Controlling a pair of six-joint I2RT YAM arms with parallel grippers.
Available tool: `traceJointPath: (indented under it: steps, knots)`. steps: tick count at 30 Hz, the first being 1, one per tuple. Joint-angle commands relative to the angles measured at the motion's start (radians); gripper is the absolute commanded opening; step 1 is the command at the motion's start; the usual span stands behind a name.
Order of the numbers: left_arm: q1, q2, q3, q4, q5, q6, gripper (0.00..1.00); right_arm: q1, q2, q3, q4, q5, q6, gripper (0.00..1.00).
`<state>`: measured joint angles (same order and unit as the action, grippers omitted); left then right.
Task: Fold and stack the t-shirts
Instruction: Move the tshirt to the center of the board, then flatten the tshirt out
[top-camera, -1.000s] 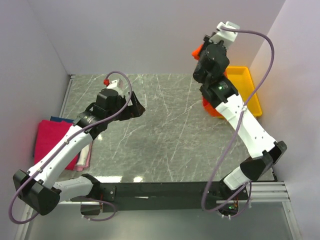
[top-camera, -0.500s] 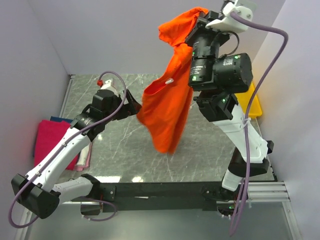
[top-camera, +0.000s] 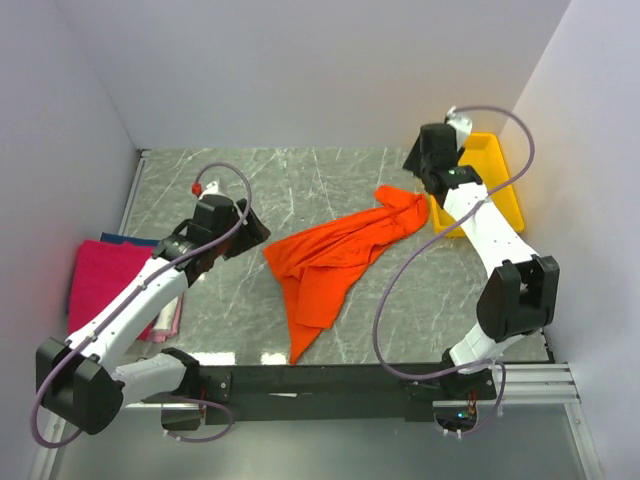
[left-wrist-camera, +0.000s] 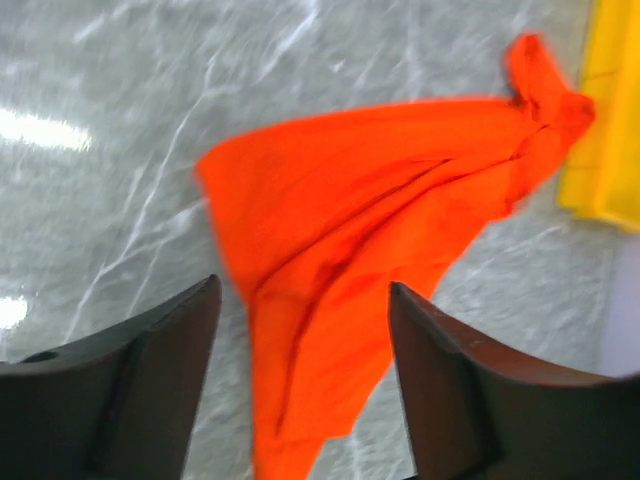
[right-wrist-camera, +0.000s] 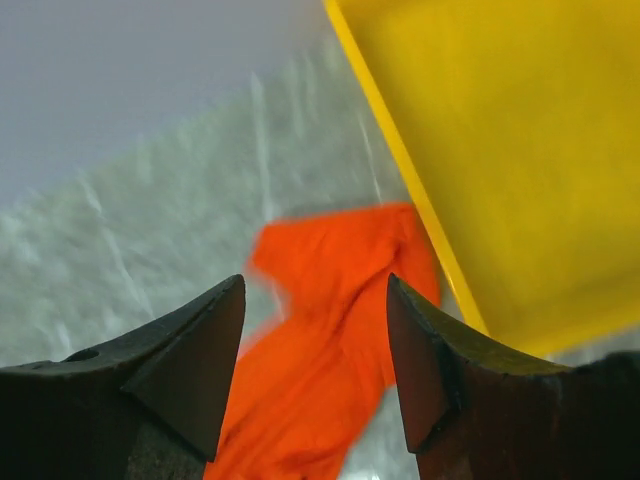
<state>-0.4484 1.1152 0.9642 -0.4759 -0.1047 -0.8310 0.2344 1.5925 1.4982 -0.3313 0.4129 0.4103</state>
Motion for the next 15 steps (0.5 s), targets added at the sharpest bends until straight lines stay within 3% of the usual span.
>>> traceJointPath:
  steps: [1, 7, 8, 10, 15]
  knots:
    - [-0.001, 0.015, -0.073, 0.011, 0.023, -0.054, 0.72, 0.041, -0.092, -0.045, -0.095, -0.113, 0.148, 0.66]
    - [-0.068, 0.014, -0.26, 0.065, 0.051, -0.114, 0.61, 0.248, -0.282, -0.364, -0.101, -0.129, 0.228, 0.65]
    - [-0.076, 0.021, -0.281, 0.075, 0.059, -0.12, 0.58, 0.352, -0.287, -0.398, -0.097, -0.144, 0.251, 0.63]
    - [-0.094, 0.041, -0.337, 0.112, 0.089, -0.144, 0.54, 0.49, -0.247, -0.449, -0.113, -0.119, 0.29, 0.62]
    - [-0.107, 0.066, -0.407, 0.161, 0.126, -0.2, 0.5, 0.641, -0.105, -0.48, -0.052, -0.175, 0.341, 0.56]
